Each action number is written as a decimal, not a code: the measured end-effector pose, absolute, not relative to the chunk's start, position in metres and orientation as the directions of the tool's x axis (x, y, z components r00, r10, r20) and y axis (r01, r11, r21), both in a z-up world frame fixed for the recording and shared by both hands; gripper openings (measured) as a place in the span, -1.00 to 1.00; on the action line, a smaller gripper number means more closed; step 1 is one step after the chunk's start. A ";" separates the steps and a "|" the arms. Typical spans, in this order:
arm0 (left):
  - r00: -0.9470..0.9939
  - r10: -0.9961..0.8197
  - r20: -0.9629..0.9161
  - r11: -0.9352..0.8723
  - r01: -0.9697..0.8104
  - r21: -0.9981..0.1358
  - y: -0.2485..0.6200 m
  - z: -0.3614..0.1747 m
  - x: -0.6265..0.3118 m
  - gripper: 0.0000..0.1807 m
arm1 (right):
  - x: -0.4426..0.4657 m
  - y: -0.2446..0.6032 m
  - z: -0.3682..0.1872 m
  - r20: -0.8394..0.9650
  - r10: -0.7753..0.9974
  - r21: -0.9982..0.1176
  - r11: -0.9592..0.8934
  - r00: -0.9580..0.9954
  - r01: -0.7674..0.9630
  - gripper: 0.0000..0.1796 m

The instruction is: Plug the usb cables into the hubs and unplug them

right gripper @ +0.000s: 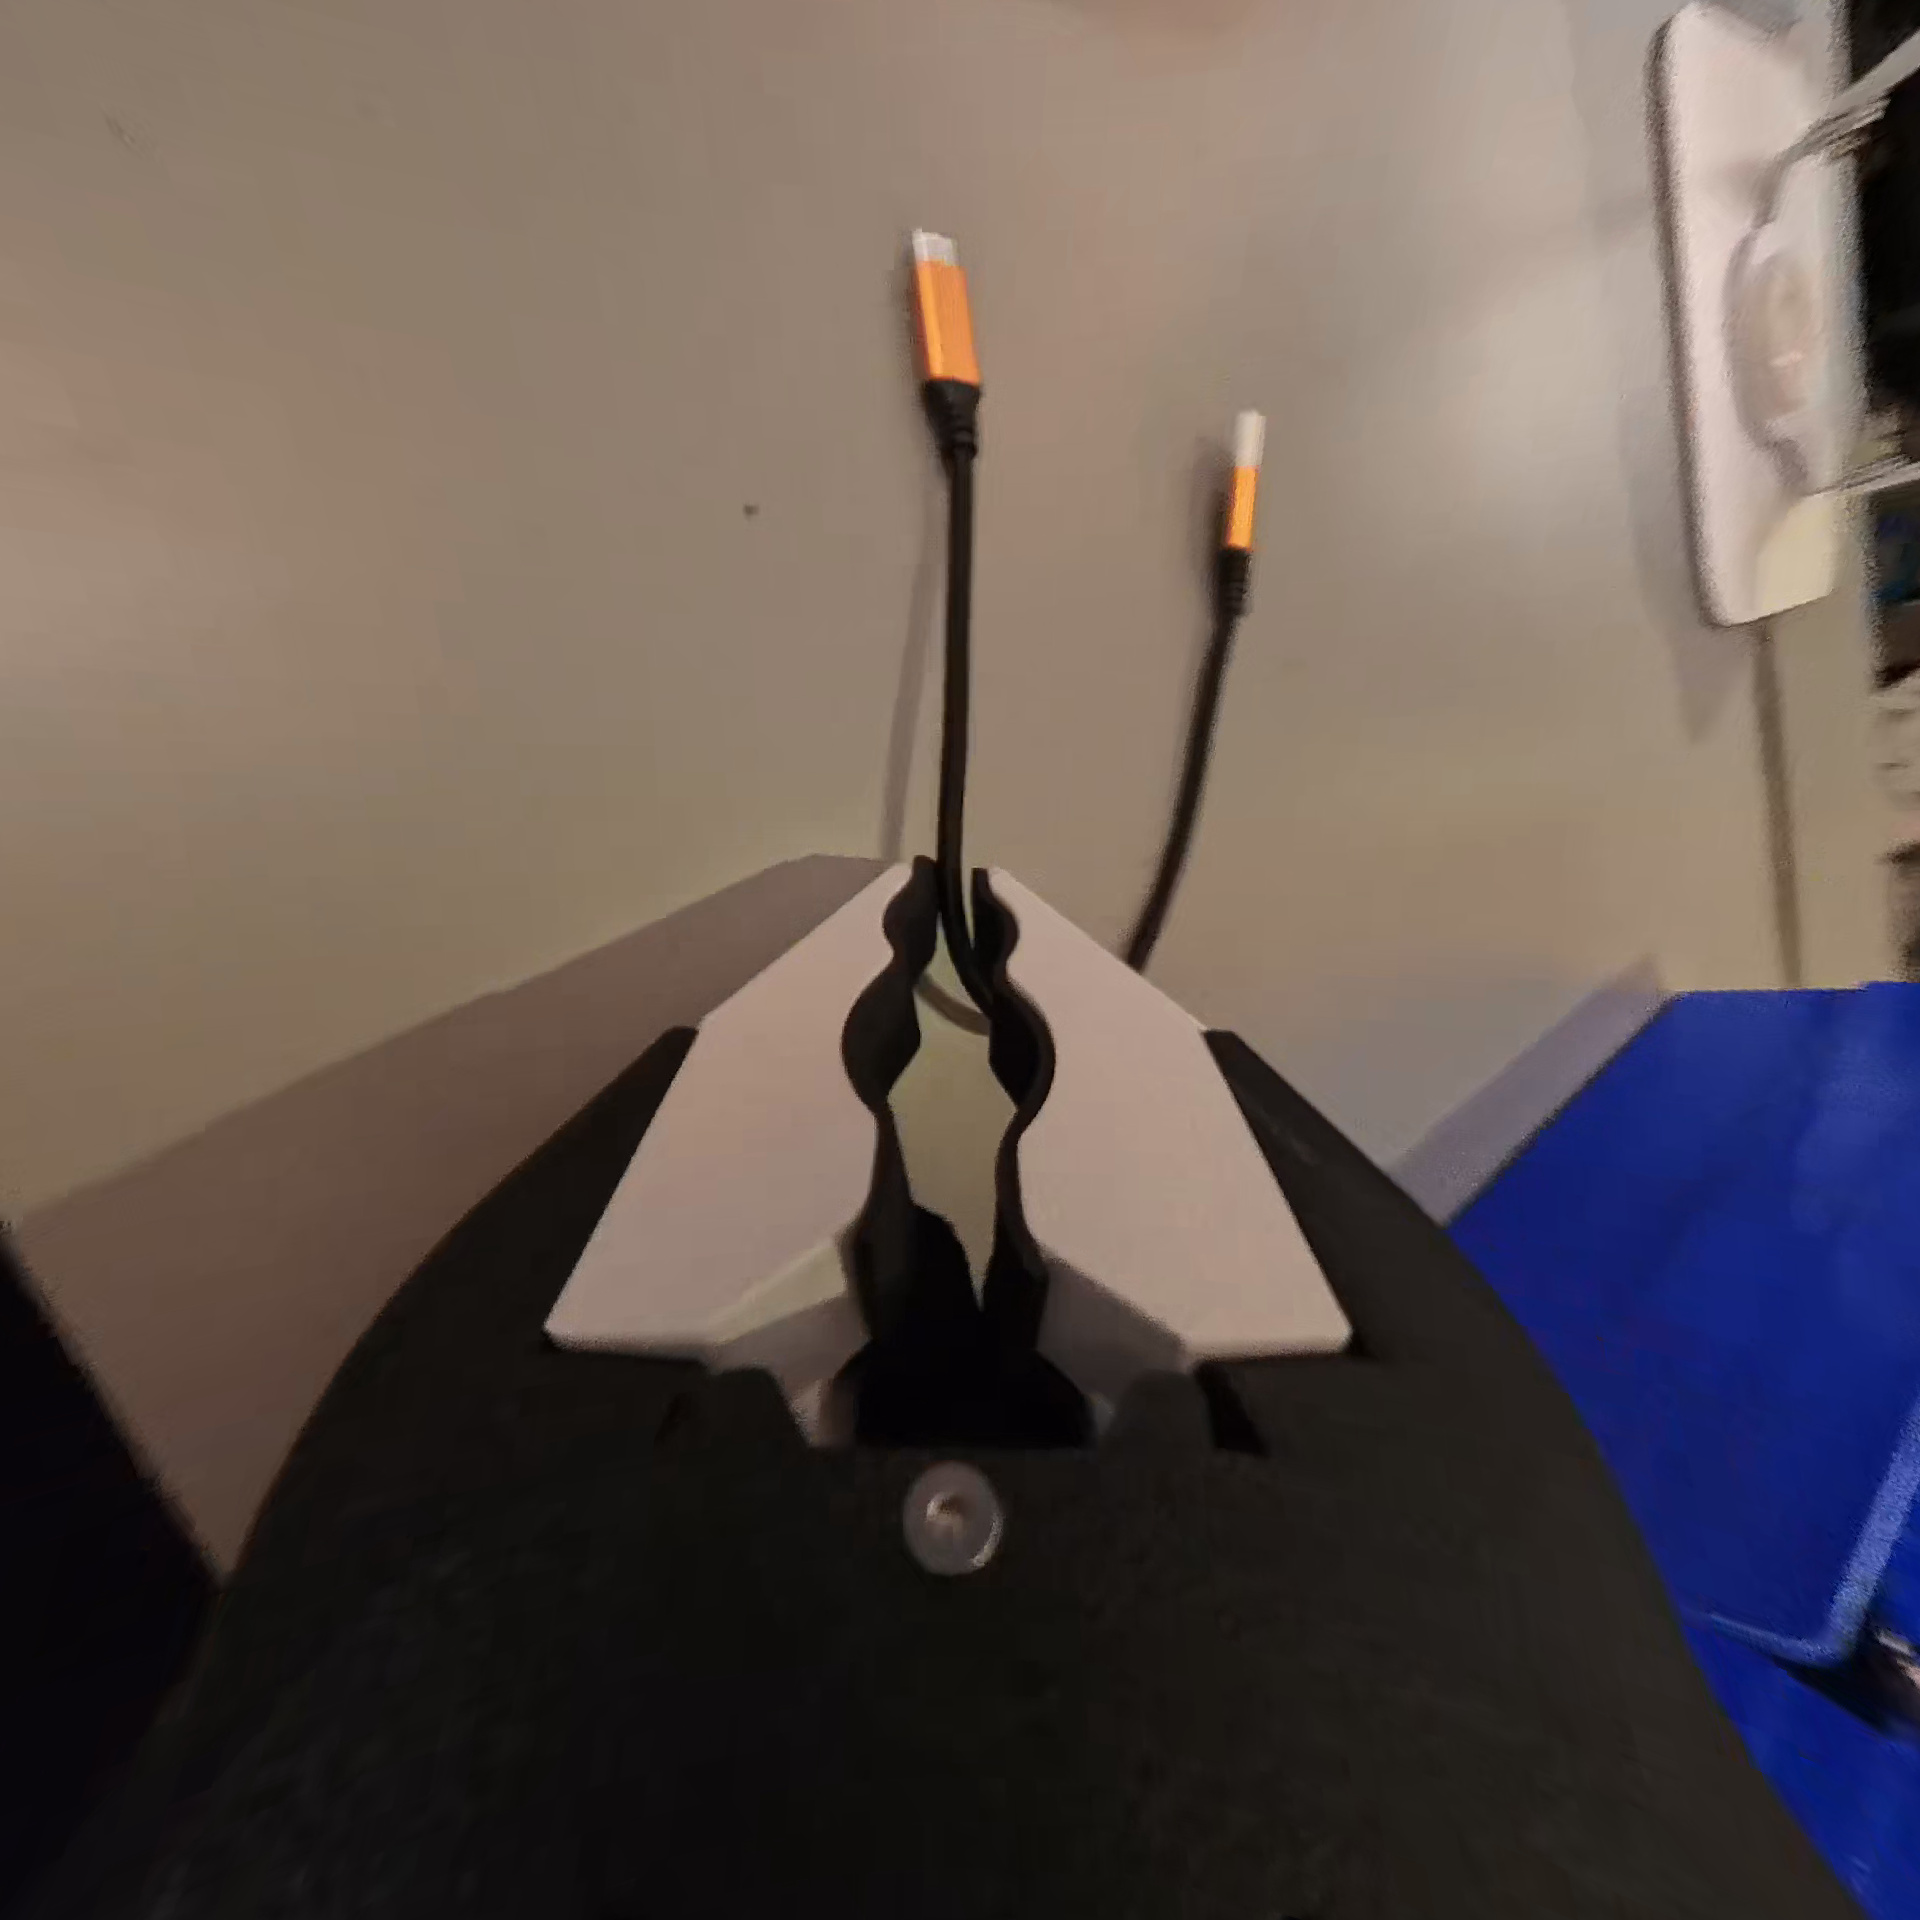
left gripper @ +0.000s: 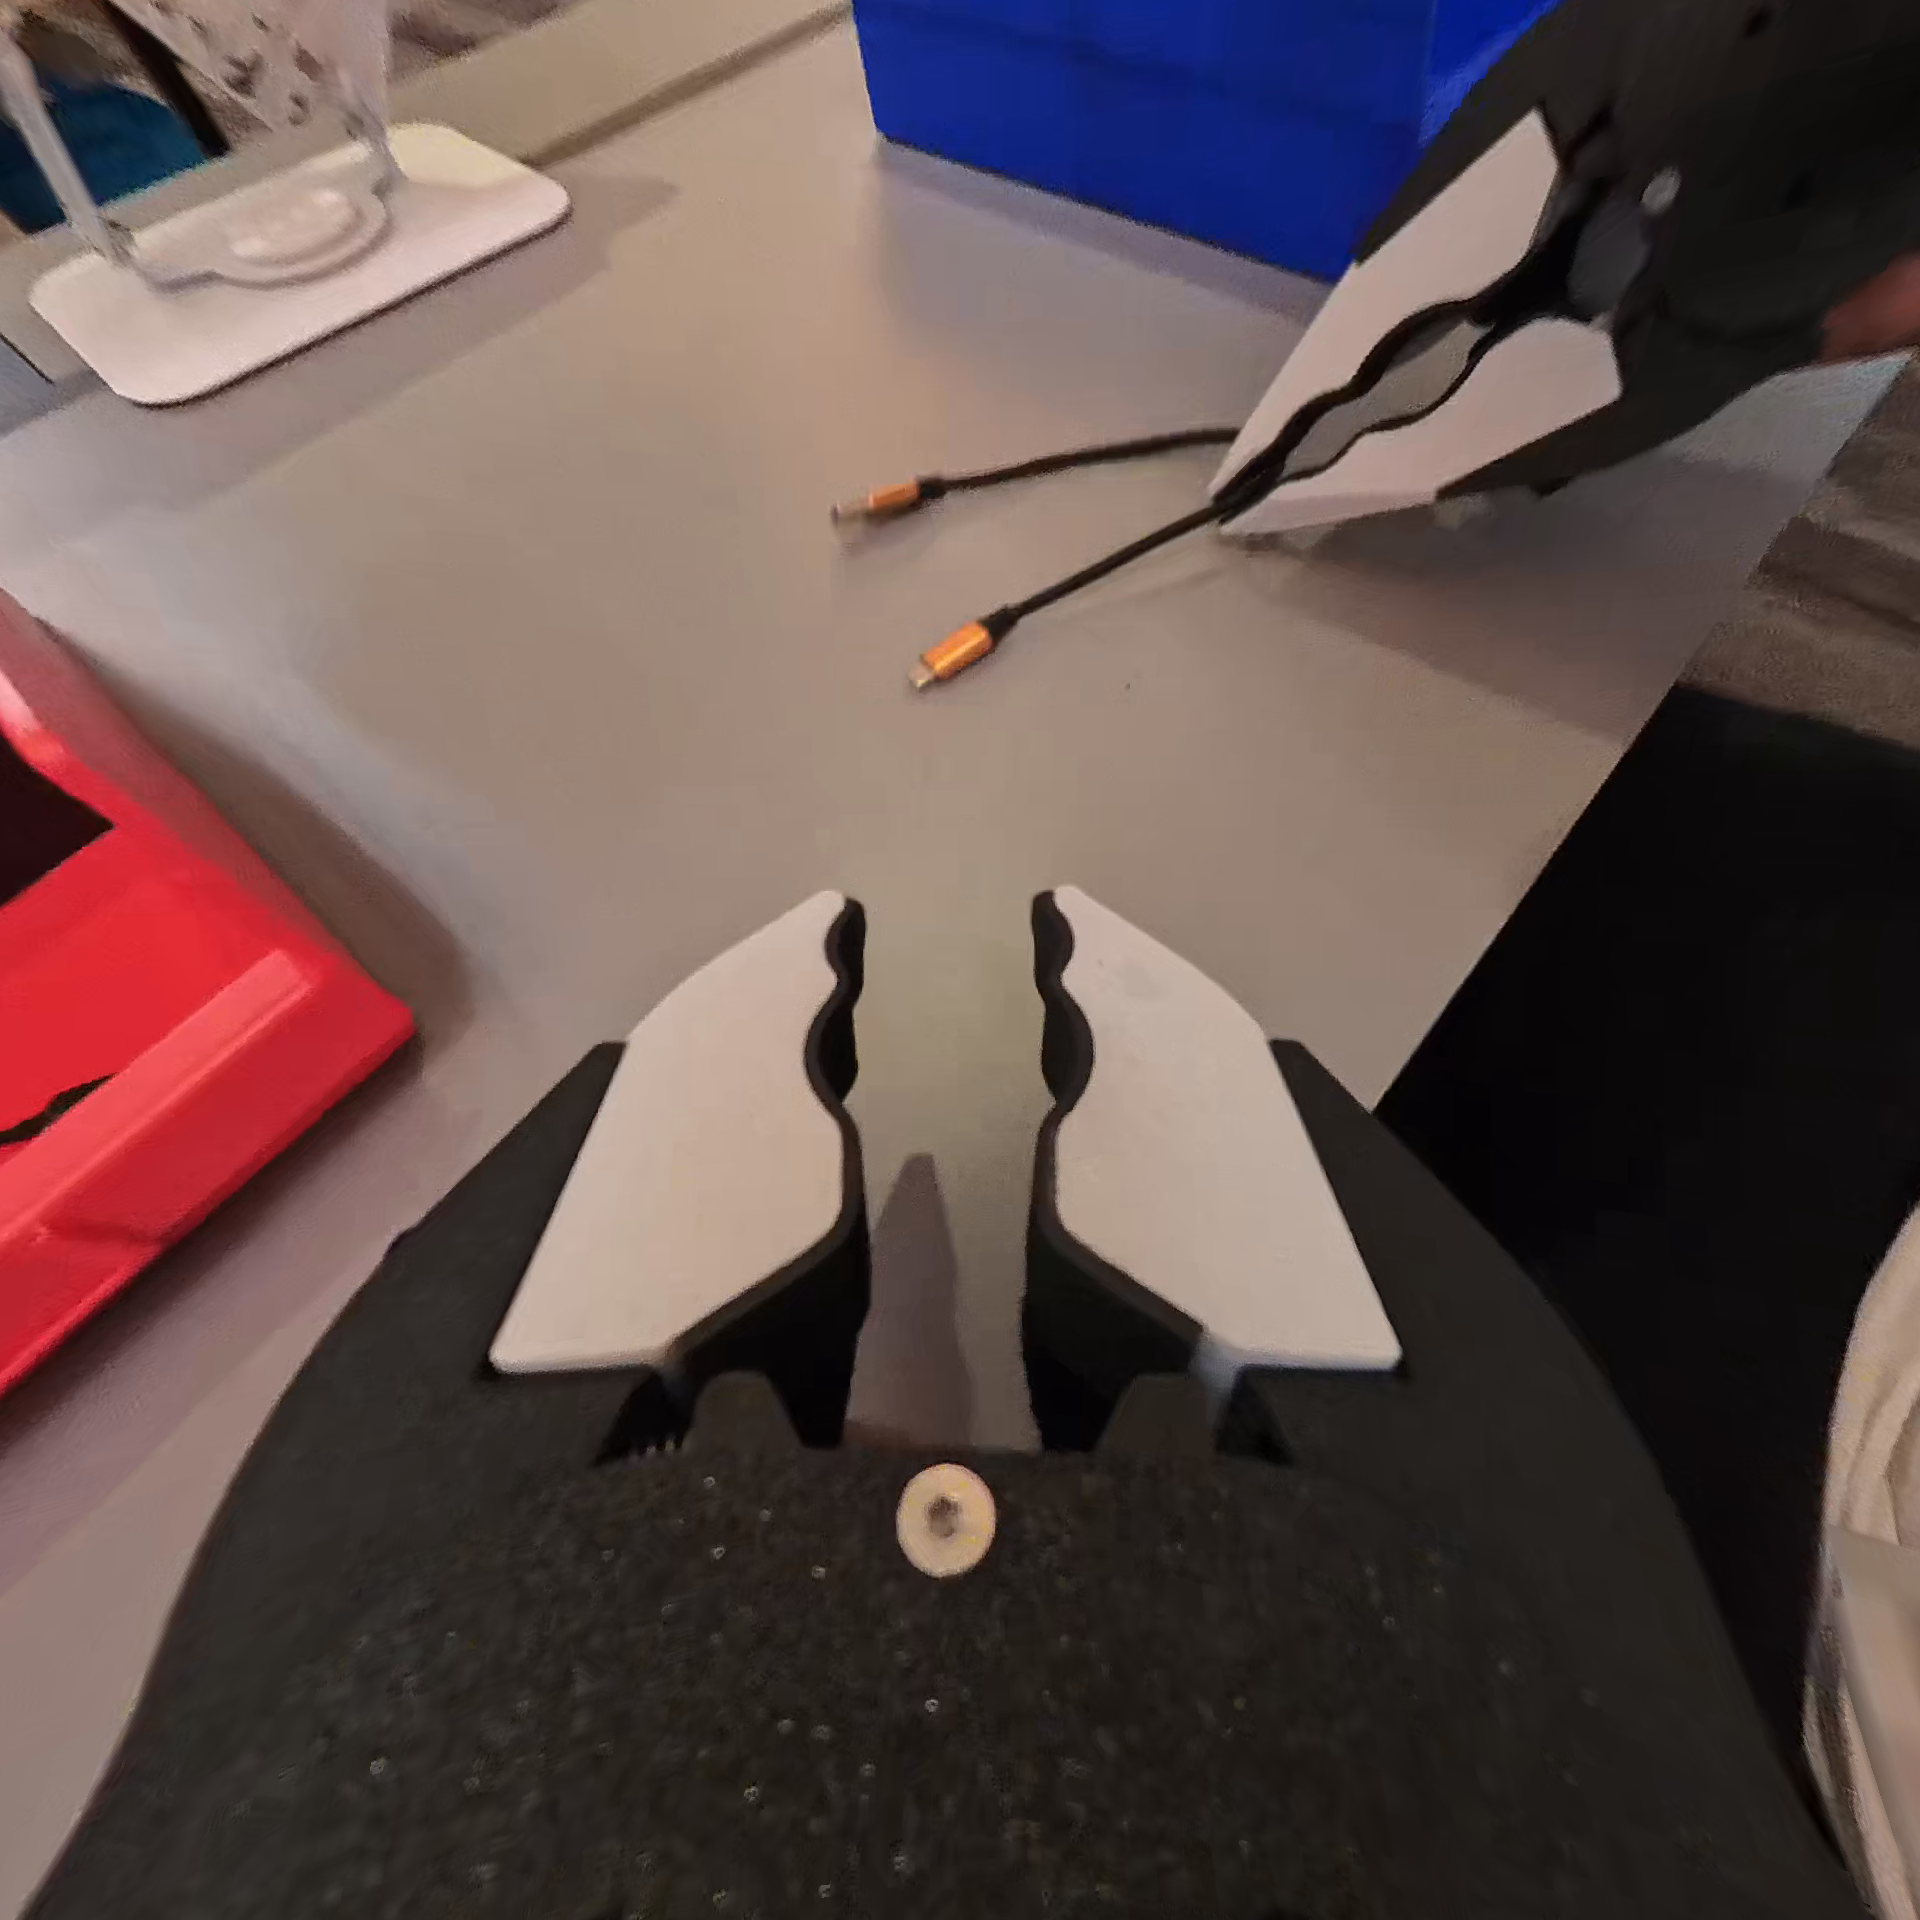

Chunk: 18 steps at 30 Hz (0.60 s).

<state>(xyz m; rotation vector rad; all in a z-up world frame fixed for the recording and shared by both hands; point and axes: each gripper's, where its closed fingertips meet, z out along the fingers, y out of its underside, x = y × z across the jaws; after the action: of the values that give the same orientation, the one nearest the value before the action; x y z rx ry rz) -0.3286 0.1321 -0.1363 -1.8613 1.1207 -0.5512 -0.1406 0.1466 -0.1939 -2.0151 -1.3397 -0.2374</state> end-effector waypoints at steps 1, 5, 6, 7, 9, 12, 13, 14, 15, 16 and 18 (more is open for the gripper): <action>0.481 -0.874 -0.069 -0.211 -0.503 -0.838 0.136 -0.135 -0.335 -0.65 | -0.145 0.141 -0.196 0.459 0.756 -0.471 -0.238 0.466 0.849 -0.93; 0.435 -0.876 -0.209 -0.140 -0.644 -0.752 0.179 -0.109 -0.388 -0.65 | -0.166 0.123 -0.183 0.280 0.793 -0.622 -0.279 0.541 0.732 -0.69; 0.403 -0.882 -0.242 -0.124 -0.696 -0.707 0.193 -0.103 -0.404 -0.62 | -0.170 0.120 -0.176 0.235 0.795 -0.668 -0.286 0.560 0.687 -0.66; 0.371 -0.888 -0.274 -0.103 -0.738 -0.667 0.210 -0.095 -0.417 -0.64 | -0.174 0.116 -0.168 0.185 0.798 -0.715 -0.291 0.574 0.636 -0.64; 0.296 -0.905 -0.305 -0.056 -0.794 -0.605 0.243 -0.085 -0.433 -0.67 | -0.183 0.106 -0.154 0.086 0.809 -0.790 -0.300 0.582 0.534 -0.63; 0.103 -0.953 -0.285 0.009 -0.930 -0.366 0.283 -0.112 -0.455 -0.64 | -0.190 0.095 -0.145 -0.012 0.819 -0.839 -0.320 0.573 0.440 -0.63; 0.033 -0.960 -0.278 0.045 -0.962 -0.269 0.294 -0.126 -0.461 -0.62 | -0.191 0.092 -0.147 -0.024 0.821 -0.838 -0.328 0.571 0.437 -0.63; -0.034 -0.966 -0.255 0.083 -0.980 -0.182 0.302 -0.140 -0.466 -0.62 | -0.191 0.089 -0.150 -0.024 0.821 -0.830 -0.335 0.571 0.445 -0.63; -0.088 -0.972 -0.219 0.115 -0.987 -0.114 0.307 -0.154 -0.469 -0.62 | -0.191 0.087 -0.154 -0.021 0.823 -0.821 -0.338 0.567 0.460 -0.63; -0.125 -0.976 -0.181 0.138 -0.988 -0.064 0.310 -0.166 -0.469 -0.62 | -0.192 0.084 -0.156 -0.017 0.827 -0.816 -0.336 0.561 0.470 -0.63; -0.164 -0.976 -0.141 0.163 -0.986 0.018 0.317 -0.184 -0.470 -0.60 | -0.195 0.081 -0.155 -0.016 0.831 -0.822 -0.327 0.556 0.466 -0.63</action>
<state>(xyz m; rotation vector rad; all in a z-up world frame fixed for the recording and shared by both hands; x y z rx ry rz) -0.4696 0.3173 -0.1843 -1.9655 2.3201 0.1606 -0.1945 0.0807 -0.1546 -1.9757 -1.0449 0.5670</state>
